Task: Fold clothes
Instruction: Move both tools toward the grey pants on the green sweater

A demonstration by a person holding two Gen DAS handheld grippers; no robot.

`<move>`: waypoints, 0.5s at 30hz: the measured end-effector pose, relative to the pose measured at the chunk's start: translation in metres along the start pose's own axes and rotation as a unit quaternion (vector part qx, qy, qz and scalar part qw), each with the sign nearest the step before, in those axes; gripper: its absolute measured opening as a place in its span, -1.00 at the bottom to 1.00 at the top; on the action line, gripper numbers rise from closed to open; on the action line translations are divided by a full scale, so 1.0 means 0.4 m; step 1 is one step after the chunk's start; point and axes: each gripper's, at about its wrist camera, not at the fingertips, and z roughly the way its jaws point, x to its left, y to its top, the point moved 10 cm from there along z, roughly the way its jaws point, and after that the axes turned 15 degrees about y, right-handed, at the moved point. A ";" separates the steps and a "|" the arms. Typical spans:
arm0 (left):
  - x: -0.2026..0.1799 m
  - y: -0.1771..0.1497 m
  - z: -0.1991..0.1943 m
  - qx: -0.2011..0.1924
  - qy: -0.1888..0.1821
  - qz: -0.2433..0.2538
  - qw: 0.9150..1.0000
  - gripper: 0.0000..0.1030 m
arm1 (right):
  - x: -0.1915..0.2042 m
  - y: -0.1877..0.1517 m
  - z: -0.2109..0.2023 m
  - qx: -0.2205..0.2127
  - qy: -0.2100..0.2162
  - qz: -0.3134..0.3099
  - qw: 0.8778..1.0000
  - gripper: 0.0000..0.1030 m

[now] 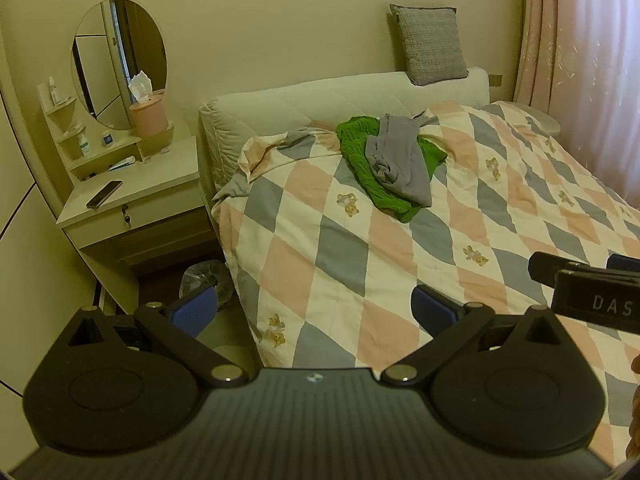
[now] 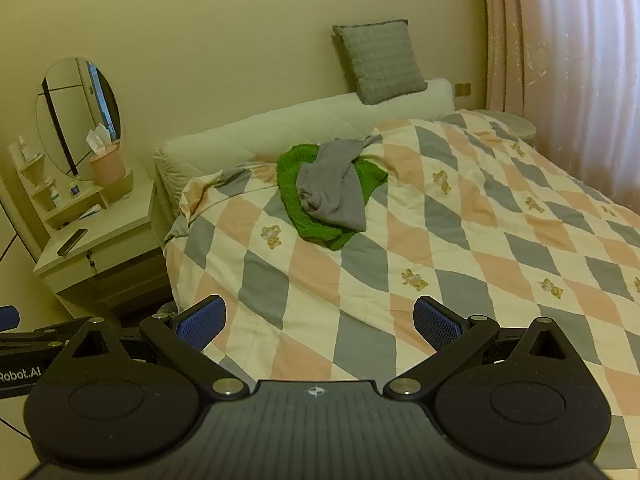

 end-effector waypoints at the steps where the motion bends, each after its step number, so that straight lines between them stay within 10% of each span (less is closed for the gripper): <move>1: -0.001 -0.001 0.001 0.000 0.000 0.001 1.000 0.98 | 0.002 -0.002 0.000 -0.001 0.000 -0.001 1.000 1.00; 15: 0.023 0.000 -0.002 0.004 0.003 -0.007 1.000 0.98 | 0.008 0.005 -0.004 -0.005 0.001 0.000 1.000 1.00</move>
